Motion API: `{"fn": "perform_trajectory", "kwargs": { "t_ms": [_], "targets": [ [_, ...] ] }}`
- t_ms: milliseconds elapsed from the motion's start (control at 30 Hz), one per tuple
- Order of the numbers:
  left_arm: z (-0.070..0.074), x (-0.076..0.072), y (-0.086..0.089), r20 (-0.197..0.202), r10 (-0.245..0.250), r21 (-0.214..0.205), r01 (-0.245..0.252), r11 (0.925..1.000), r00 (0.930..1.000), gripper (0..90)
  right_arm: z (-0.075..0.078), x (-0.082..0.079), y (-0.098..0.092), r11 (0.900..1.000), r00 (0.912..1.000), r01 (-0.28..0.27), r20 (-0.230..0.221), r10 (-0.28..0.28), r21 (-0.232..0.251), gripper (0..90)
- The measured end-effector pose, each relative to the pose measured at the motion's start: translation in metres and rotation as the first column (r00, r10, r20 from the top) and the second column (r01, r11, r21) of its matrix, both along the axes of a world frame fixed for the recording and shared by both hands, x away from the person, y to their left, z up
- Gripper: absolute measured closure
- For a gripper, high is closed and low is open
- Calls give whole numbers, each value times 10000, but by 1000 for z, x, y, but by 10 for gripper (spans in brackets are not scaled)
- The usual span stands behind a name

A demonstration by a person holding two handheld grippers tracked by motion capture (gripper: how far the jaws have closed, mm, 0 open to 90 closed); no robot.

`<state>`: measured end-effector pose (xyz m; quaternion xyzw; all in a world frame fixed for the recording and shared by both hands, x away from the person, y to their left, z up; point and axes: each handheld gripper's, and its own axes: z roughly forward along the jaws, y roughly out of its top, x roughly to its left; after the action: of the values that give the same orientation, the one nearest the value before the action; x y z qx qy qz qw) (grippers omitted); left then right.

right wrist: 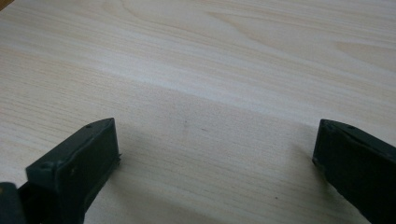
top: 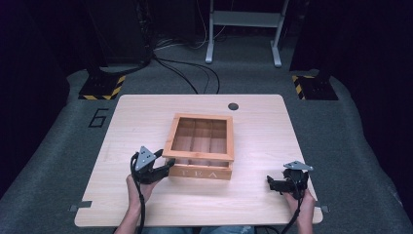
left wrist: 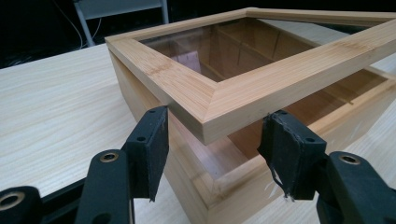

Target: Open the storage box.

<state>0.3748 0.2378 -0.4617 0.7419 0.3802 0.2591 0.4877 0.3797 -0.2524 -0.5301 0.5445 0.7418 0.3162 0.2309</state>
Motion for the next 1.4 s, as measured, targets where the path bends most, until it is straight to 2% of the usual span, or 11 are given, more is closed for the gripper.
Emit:
{"fn": "perform_trajectory", "kwargs": {
  "t_ms": [300, 367, 567, 633, 667, 967, 1033, 1233, 1400],
  "targets": [
    [22, 5, -4, 319, 220, 325, -230, 9992, 9992, 428, 0, 0, 0, 10000, 10000, 0, -1, 0, -2, 0],
    [29, 7, -5, 501, 297, 281, -311, 9991, 9983, 433, 0, 0, 0, 10000, 10000, 0, -1, 0, -2, 0],
    [46, 17, -4, 704, 363, 214, -379, 9991, 9969, 466, 0, 0, 0, 10000, 10000, 2, 0, -2, 0, 0],
    [49, 21, -5, 720, 377, 233, -394, 9989, 9967, 484, 0, 0, 0, 10000, 10000, 0, 0, 0, 0, 0],
    [50, 23, -4, 768, 354, 377, -384, 9986, 9964, 491, 0, 0, 0, 10000, 10000, 2, -3, -2, 0, 0],
    [64, 37, -3, 1091, 488, 250, -518, 9983, 9928, 556, 0, 0, 0, 10000, 10000, 38, -29, -38, 34, 0],
    [67, 40, -3, 1116, 521, 386, -567, 9976, 9924, 581, 0, 0, 0, 10000, 10000, 37, -30, -37, 44, 0],
    [74, 48, -4, 1107, 634, 222, -662, 9976, 9918, 611, 0, 0, 0, 10000, 10000, -4, -24, 4, 25, 0],
    [80, 54, -4, 1093, 639, 244, -669, 9975, 9920, 608, 0, 0, 0, 10000, 10000, 11, -16, -11, 30, 0]
  ]
}}
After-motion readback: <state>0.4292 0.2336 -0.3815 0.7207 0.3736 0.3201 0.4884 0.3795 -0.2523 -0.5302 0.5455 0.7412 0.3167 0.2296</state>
